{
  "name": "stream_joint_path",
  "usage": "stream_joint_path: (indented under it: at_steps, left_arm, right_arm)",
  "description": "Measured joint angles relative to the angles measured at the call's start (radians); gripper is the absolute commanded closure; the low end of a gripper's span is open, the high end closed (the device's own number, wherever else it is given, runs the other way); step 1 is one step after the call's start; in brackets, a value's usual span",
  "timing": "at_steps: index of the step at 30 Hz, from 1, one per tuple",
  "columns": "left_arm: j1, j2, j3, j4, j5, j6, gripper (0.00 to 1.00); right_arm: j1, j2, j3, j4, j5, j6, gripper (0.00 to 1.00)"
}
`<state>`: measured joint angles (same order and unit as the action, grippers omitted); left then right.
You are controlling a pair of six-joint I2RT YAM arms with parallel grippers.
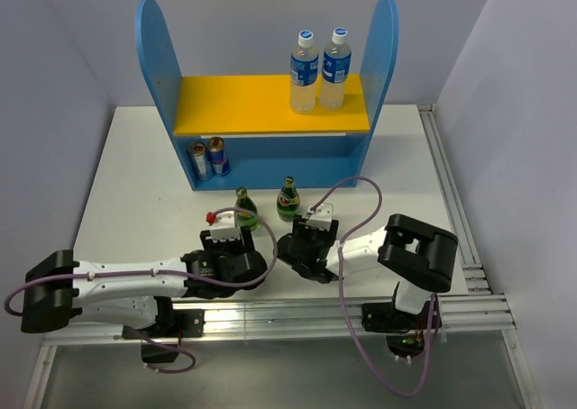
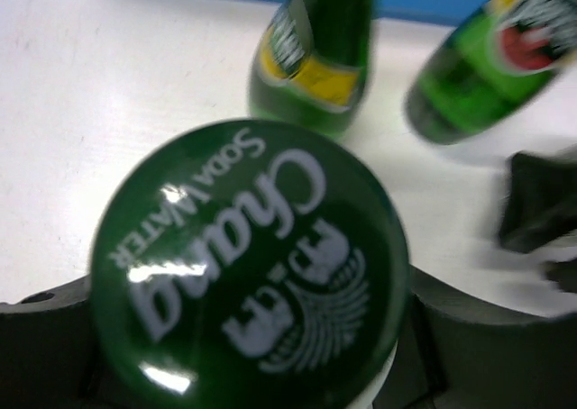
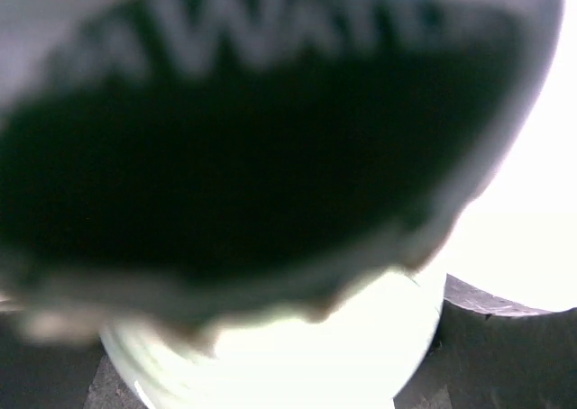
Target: Place and organize the beverage onto the shelf
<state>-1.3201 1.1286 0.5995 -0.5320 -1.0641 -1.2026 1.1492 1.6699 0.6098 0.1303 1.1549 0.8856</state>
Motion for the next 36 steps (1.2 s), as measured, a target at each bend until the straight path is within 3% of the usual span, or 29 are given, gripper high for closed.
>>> stream_joint_path:
  at_steps: [5, 12, 18, 23, 36]
  left_arm:
    - [-0.014, -0.036, 0.224, -0.134, 0.006, 0.096, 1.00]
    - [0.029, -0.042, 0.576, -0.132, 0.005, 0.430, 1.00]
    - [0.267, 0.019, 0.764, -0.032, 0.096, 0.748, 1.00]
    - [0.460, 0.152, 0.930, 0.002, 0.209, 0.917, 1.00]
    - [0.821, 0.410, 1.093, 0.064, 0.479, 1.021, 1.00]
  right_arm:
    - [0.070, -0.032, 0.007, -0.205, 0.023, 0.164, 1.00]
    - [0.225, -0.014, 0.088, -0.516, 0.023, 0.423, 1.00]
    - [0.275, 0.016, 0.124, -0.600, 0.030, 0.511, 1.00]
    - [0.298, 0.015, 0.122, -0.606, 0.032, 0.519, 1.00]
    - [0.404, -0.021, 0.087, -0.607, 0.026, 0.540, 1.00]
